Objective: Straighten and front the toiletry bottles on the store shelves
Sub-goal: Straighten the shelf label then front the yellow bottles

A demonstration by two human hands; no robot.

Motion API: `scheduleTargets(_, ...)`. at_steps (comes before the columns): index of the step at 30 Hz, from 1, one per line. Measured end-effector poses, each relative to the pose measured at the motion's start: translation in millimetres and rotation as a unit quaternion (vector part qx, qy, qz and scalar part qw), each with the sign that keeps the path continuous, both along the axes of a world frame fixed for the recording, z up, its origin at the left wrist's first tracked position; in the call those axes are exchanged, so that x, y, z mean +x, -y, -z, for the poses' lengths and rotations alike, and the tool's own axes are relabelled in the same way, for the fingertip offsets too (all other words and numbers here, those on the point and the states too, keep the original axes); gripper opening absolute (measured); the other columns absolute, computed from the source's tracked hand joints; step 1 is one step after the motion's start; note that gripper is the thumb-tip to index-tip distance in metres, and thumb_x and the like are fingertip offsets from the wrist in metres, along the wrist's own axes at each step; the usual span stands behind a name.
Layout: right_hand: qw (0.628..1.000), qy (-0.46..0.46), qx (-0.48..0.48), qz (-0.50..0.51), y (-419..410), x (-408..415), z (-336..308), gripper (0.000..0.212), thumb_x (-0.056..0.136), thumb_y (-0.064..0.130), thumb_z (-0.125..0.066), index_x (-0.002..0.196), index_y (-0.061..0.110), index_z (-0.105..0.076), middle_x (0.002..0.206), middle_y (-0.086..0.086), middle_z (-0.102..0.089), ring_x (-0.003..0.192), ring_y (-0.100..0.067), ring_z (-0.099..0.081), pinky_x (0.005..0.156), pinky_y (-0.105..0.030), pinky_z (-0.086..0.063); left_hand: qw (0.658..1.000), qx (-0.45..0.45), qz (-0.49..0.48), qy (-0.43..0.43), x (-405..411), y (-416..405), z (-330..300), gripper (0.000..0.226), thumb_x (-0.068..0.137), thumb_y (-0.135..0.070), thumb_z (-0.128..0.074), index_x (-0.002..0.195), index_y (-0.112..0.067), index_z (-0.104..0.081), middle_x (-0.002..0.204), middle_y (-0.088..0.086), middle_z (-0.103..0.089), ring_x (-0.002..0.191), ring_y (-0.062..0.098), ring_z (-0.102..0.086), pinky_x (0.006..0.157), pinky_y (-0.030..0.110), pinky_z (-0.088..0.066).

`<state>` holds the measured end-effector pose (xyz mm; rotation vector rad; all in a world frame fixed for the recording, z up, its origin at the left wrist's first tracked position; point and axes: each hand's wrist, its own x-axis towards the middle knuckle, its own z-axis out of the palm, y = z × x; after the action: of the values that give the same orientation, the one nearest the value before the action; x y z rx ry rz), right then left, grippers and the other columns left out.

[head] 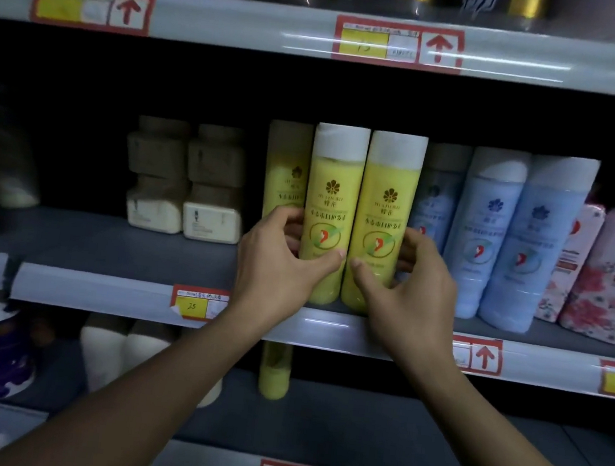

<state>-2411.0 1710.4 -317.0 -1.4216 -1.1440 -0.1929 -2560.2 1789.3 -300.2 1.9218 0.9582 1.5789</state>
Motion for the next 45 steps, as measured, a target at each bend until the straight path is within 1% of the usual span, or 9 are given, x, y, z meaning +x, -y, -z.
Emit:
scheduleTargets(6, 0.998, 0.019, 0.058, -0.019, 23.2, -14.3, -0.5, 0.061, 0.079, 0.032, -0.088, 0.131, 0.026, -0.055, 0.117, 0.012, -0.064, 0.109, 0.000, -0.062, 0.092, -0.028, -0.058, 0.998, 0.042, 0.016, 0.047, -15.5, 19.6, 7.4, 0.062, 0.064, -0.047, -0.090, 0.119, -0.036, -0.064, 0.108, -0.014, -0.071, 0.093, 0.002, -0.070, 0.073, 0.037, -0.065)
scheduleTargets(12, 0.991, 0.057, 0.121, -0.028, 52.3, -18.5, -2.9, 0.064, 0.079, 0.026, -0.089, 0.133, 0.019, -0.056, 0.119, 0.002, -0.061, 0.113, -0.015, -0.063, 0.090, -0.044, -0.059, 0.994, 0.083, 0.009, 0.067, -40.8, 50.8, -4.9, 0.061, 0.067, -0.040, -0.094, 0.120, -0.037, -0.063, 0.110, -0.015, -0.071, 0.097, 0.004, -0.072, 0.079, 0.033, -0.064)
scheduleTargets(19, 0.990, 0.053, 0.128, -0.034, 95.2, -17.9, 0.2, 0.057, 0.079, 0.022, -0.088, 0.129, 0.018, -0.060, 0.116, 0.003, -0.063, 0.109, -0.012, -0.064, 0.089, -0.032, -0.061, 0.993, 0.092, -0.007, 0.070, -85.5, 86.2, -7.3, 0.058, 0.068, -0.040, -0.093, 0.115, -0.047, -0.059, 0.113, -0.024, -0.068, 0.098, -0.003, -0.069, 0.076, 0.017, -0.058)
scheduleTargets(23, 0.994, 0.027, 0.100, -0.041, 112.8, -18.7, 16.5, 0.054, 0.078, 0.022, -0.087, 0.126, 0.020, -0.063, 0.113, 0.004, -0.066, 0.104, -0.011, -0.067, 0.084, -0.034, -0.063, 0.996, 0.063, 0.000, 0.071, -105.1, 101.2, 6.3, 0.059, 0.069, -0.030, -0.095, 0.112, -0.048, -0.060, 0.104, -0.027, -0.069, 0.083, -0.008, -0.072, 0.065, 0.010, -0.056)
scheduleTargets(31, 0.995, -0.027, 0.017, -0.090, 137.7, -30.7, 76.5, 0.061, 0.076, 0.021, -0.090, 0.130, 0.027, -0.062, 0.117, 0.010, -0.069, 0.107, -0.007, -0.069, 0.089, -0.033, -0.062, 0.999, -0.008, 0.004, 0.034, -128.3, 109.4, 65.2, 0.056, 0.067, -0.022, -0.097, 0.110, -0.040, -0.066, 0.094, -0.015, -0.075, 0.082, 0.004, -0.076, 0.069, 0.022, -0.063)
scheduleTargets(36, 0.996, 0.002, -0.052, -0.072, 147.2, -37.5, 117.2, 0.065, 0.073, 0.026, -0.092, 0.131, 0.027, -0.062, 0.115, 0.015, -0.069, 0.107, 0.009, -0.061, 0.080, -0.004, -0.048, 0.998, -0.045, -0.030, -0.020, -132.0, 113.7, 109.7, 0.054, 0.063, -0.027, -0.099, 0.098, -0.046, -0.063, 0.087, -0.018, -0.073, 0.085, -0.006, -0.067, 0.069, 0.028, -0.063)
scheduleTargets(38, 0.993, -0.006, -0.079, -0.083, 148.2, -38.1, 133.5, 0.067, 0.073, 0.025, -0.092, 0.132, 0.029, -0.061, 0.116, 0.016, -0.068, 0.108, 0.008, -0.061, 0.080, -0.005, -0.050, 0.997, -0.068, -0.026, -0.035, -132.3, 116.4, 128.2, 0.050, 0.064, -0.028, -0.098, 0.099, -0.042, -0.065, 0.086, -0.019, -0.073, 0.085, -0.007, -0.066, 0.069, 0.029, -0.063)
scheduleTargets(42, 0.984, -0.022, -0.137, -0.109, 146.6, -38.7, 165.2, 0.067, 0.075, 0.027, -0.092, 0.131, 0.037, -0.057, 0.117, 0.018, -0.066, 0.107, 0.006, -0.061, 0.083, -0.015, -0.057, 0.992, -0.105, -0.005, -0.070, -131.6, 120.9, 157.7, 0.049, 0.065, -0.027, -0.098, 0.104, -0.034, -0.068, 0.091, -0.030, -0.072, 0.082, -0.005, -0.069, 0.064, 0.019, -0.059)
scheduleTargets(45, 0.979, -0.029, -0.167, -0.115, 144.2, -40.3, 183.4, 0.064, 0.076, 0.023, -0.091, 0.127, 0.037, -0.056, 0.114, 0.019, -0.067, 0.105, 0.008, -0.062, 0.077, -0.008, -0.053, 0.988, -0.128, 0.003, -0.087, -130.1, 121.6, 174.9, 0.048, 0.065, -0.026, -0.098, 0.100, -0.034, -0.066, 0.090, -0.035, -0.069, 0.083, -0.009, -0.066, 0.062, 0.014, -0.054)
